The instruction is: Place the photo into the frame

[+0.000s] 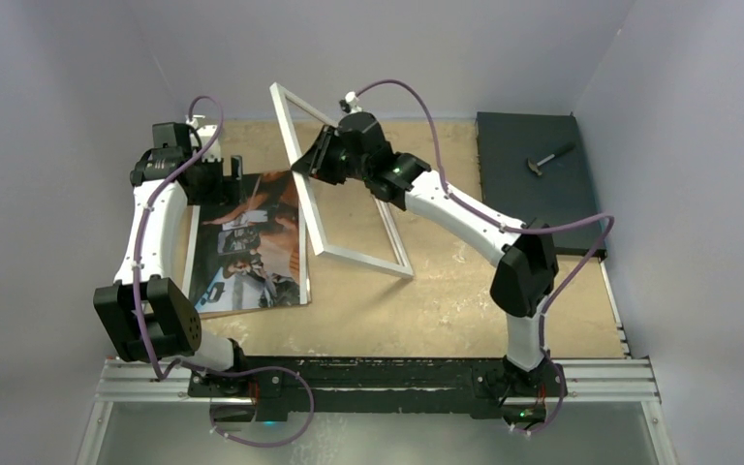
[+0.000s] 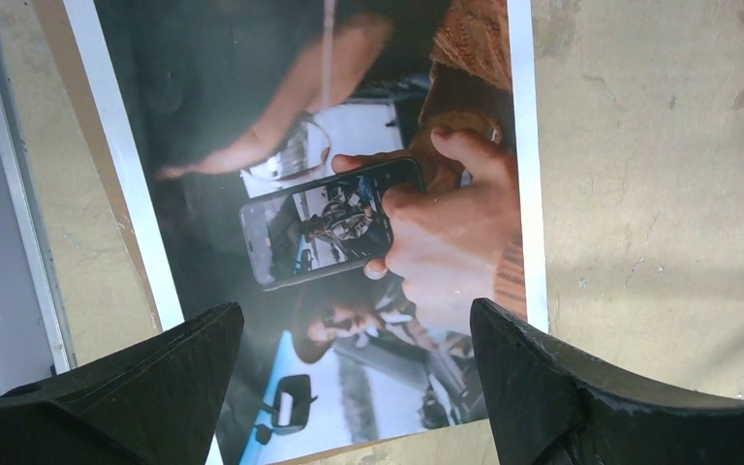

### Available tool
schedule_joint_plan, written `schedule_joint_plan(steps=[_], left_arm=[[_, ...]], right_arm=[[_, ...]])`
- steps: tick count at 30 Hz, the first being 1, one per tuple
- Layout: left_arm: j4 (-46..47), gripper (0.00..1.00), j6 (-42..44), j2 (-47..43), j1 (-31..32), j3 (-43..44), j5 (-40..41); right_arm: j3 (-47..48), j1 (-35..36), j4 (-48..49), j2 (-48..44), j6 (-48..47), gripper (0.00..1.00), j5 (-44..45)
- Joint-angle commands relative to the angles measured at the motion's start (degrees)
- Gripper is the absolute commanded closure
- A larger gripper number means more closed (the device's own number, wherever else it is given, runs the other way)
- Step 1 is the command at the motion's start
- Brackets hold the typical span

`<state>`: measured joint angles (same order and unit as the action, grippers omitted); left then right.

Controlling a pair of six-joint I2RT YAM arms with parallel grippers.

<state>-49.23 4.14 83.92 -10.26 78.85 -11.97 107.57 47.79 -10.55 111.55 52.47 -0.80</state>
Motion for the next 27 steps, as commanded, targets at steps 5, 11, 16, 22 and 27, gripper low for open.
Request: schedule_joint_plan(steps=[5, 11, 16, 22, 27], left_arm=[[-2.19, 0.15, 0.79, -1.95, -0.02, 2.72, -2.45], [-2.79, 0.14, 0.59, -2.64, -0.02, 3.83, -3.16], [-2.97, 0.14, 0.02, -2.62, -0.03, 4.28, -4.13], [-2.93, 0.14, -0.45, -2.65, 0.19, 4.52, -5.74], [-2.10, 0.14, -2.15, -2.45, 3.85, 5.49, -5.52]], right_arm=[[-11.49, -5.45, 21.58, -7.18, 20.34, 1.00, -19.81], [-11.51, -6.22, 27.24, -8.04, 26.40, 1.00, -24.51], [-10.26, -6.71, 28.22, -8.98, 28.12, 1.00, -24.65], [-18.14, -9.04, 31.03, -12.01, 30.07, 1.00, -24.62], [-30.44, -13.37, 39.67, -15.97, 34.54, 1.00, -26.15]])
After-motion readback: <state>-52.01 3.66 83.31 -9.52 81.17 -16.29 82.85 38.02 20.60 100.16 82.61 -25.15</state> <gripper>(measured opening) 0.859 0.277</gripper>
